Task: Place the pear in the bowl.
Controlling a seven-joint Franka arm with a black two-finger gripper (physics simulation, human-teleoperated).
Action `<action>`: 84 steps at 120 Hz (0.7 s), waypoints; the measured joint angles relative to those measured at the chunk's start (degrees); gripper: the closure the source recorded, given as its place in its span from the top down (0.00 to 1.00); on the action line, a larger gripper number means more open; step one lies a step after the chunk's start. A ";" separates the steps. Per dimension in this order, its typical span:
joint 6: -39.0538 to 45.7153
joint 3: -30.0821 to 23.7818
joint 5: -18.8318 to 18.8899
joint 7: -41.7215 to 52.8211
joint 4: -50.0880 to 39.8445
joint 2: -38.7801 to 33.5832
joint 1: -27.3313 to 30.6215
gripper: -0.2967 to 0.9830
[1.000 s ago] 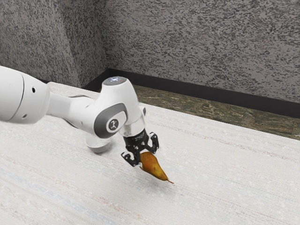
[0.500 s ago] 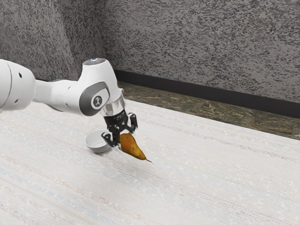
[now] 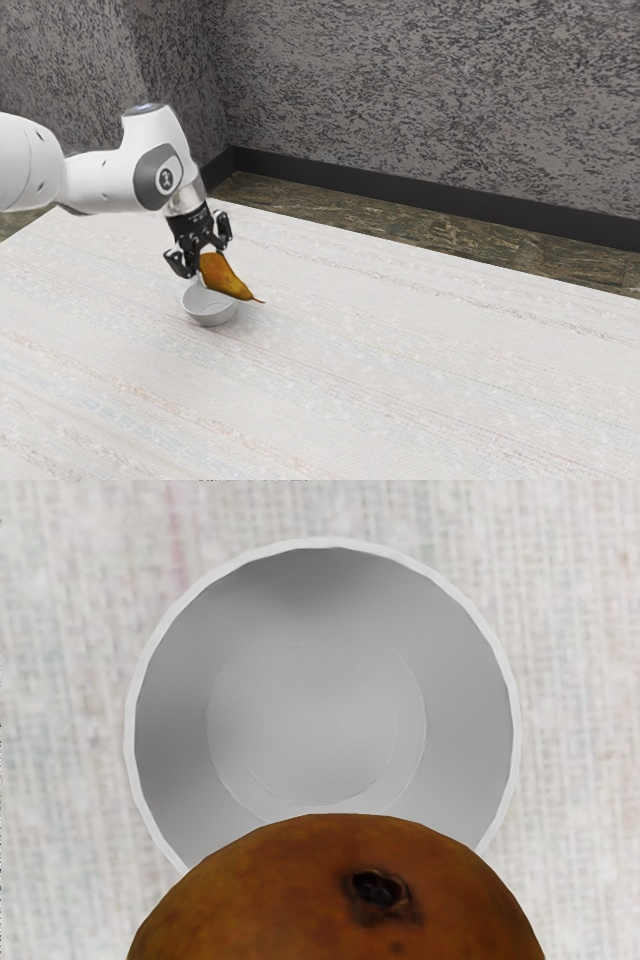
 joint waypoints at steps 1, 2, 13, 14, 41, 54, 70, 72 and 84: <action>-0.04 0.00 -0.17 0.16 0.02 0.05 0.07 0.46; -0.11 0.00 -0.35 0.32 0.09 0.09 0.13 0.46; -1.01 0.00 -3.81 2.67 0.68 0.46 0.96 0.46; -1.13 0.00 -4.16 2.93 0.72 0.48 1.08 0.46; -4.37 0.46 -11.32 10.29 1.69 1.81 4.77 0.47; -5.18 0.47 -12.89 13.44 1.86 2.62 5.79 0.47; -5.91 0.50 -13.67 16.65 1.99 3.08 6.40 0.49; -5.98 0.50 -13.72 17.01 2.01 3.15 6.50 0.50; -6.27 0.44 -14.03 19.05 2.07 3.29 6.74 0.58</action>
